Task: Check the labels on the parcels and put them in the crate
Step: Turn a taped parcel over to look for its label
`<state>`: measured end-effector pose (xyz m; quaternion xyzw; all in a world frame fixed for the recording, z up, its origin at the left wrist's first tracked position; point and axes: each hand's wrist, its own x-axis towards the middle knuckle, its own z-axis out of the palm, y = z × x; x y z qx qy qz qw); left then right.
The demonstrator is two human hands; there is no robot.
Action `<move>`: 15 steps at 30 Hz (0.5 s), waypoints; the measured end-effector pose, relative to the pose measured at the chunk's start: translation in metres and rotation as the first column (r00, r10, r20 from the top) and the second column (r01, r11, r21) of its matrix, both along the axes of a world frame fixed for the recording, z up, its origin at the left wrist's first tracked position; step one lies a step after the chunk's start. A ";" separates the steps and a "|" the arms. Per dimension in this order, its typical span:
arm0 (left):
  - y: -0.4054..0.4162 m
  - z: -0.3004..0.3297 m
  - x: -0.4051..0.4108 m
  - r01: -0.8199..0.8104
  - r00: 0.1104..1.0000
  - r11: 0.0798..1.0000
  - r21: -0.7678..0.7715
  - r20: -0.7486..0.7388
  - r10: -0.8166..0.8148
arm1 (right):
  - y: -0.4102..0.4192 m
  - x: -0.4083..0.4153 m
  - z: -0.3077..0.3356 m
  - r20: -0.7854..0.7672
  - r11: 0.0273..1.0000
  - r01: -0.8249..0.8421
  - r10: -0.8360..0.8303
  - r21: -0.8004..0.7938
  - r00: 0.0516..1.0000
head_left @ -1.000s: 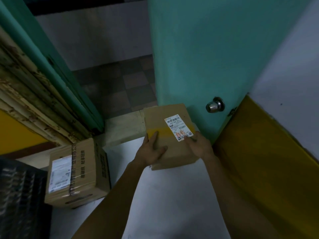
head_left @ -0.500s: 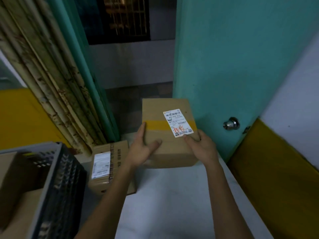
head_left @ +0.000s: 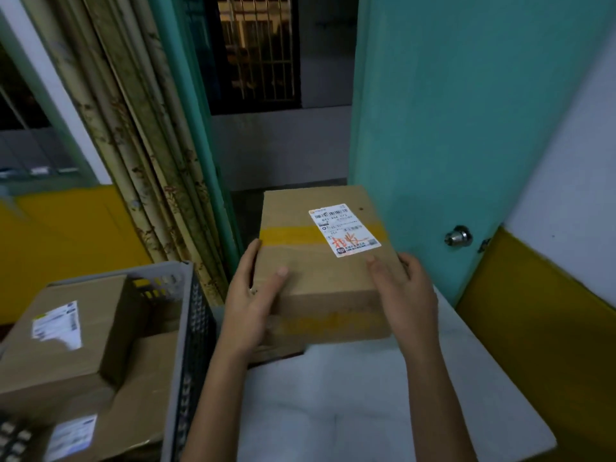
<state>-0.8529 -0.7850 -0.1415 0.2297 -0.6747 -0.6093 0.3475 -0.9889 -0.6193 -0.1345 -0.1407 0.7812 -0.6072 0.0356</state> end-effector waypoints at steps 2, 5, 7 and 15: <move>0.009 0.005 0.023 0.000 1.000 0.998 -0.069 -0.021 -0.001 | 0.009 0.020 0.009 0.010 0.998 -0.026 0.027 -0.063 1.000; 0.024 0.010 0.051 0.022 0.999 0.987 -0.158 -0.024 -0.026 | 0.025 0.041 0.022 0.015 0.986 -0.089 0.092 -0.143 0.996; 0.032 0.011 0.062 0.022 0.999 0.987 -0.160 -0.028 -0.027 | 0.035 0.047 0.025 0.005 0.972 -0.161 0.165 -0.174 0.986; 0.079 0.005 0.069 -0.171 0.979 0.974 -0.147 -0.138 0.151 | 0.077 0.043 0.012 -0.025 0.918 -0.335 0.337 -0.212 0.941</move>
